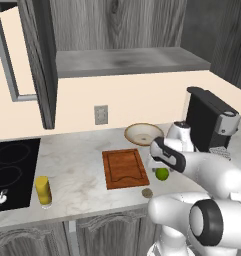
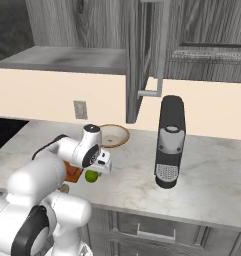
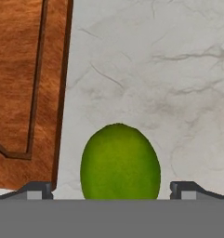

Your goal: Open the cabinet. Place the bowl and condiment on the counter. Then place the lime and garlic on the cutting board.

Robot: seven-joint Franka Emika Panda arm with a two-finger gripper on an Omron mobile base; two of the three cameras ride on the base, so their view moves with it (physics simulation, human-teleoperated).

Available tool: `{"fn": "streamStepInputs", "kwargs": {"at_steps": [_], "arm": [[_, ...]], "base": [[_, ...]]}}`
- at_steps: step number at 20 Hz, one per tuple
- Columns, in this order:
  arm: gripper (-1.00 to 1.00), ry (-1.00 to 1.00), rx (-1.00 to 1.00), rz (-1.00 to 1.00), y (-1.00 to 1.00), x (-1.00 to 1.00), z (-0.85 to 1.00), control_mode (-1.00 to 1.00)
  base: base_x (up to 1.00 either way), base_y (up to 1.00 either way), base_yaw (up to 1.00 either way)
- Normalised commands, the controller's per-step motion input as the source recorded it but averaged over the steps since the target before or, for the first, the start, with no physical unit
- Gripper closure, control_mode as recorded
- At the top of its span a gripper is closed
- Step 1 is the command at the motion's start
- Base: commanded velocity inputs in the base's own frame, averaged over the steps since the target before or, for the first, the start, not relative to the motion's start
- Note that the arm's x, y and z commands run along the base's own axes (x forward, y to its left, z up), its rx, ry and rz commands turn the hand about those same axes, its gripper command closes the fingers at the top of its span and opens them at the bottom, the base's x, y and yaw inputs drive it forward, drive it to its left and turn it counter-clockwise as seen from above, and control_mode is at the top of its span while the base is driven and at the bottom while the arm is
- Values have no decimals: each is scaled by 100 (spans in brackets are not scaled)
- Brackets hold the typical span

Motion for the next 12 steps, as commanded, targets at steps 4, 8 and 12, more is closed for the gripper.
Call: {"fn": "streamStepInputs", "kwargs": {"at_steps": [4,8,12], "arm": [[-100,0,0,0,-1,0,-20,-100],[-100,0,0,0,0,0,-23,-100],[-100,0,0,0,-1,0,-23,-100]], "base": [[0,0,0],[0,0,0],[0,0,0]]}}
